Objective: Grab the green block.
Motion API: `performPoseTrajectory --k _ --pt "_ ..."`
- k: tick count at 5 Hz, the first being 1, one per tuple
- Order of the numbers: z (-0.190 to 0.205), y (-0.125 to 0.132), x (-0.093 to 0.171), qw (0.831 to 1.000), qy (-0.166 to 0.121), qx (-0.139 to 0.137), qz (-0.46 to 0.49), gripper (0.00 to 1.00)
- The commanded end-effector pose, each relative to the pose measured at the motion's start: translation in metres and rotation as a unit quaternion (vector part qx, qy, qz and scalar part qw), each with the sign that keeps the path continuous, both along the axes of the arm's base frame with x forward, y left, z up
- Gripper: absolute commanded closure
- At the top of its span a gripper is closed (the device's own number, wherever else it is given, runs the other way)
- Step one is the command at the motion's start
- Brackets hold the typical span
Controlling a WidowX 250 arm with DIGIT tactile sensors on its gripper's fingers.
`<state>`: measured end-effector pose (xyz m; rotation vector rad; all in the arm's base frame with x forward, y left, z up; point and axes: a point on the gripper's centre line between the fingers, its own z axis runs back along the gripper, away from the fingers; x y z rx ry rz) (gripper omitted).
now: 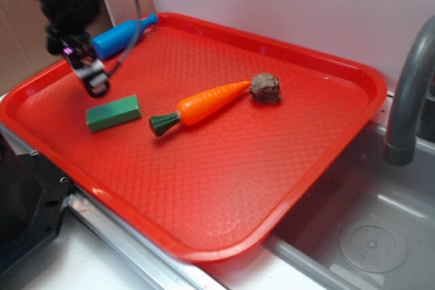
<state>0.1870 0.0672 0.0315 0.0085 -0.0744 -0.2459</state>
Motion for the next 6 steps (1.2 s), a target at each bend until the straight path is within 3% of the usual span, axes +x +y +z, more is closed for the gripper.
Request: performPoseTrajectory --k 1,3,4,6 --pt "-0.012 -0.049 0.002 0.997 -0.012 -0.013 -0.071 0.00" --pt "0.069 -0.038 -0.014 0.996 -0.084 0.011 -0.041 0.00" --pt "0.069 -0.047 -0.010 0.995 -0.078 0.007 -0.058 0.00" --pt "0.025 -0.084 -0.005 1.000 0.004 -0.010 -0.018 0.00"
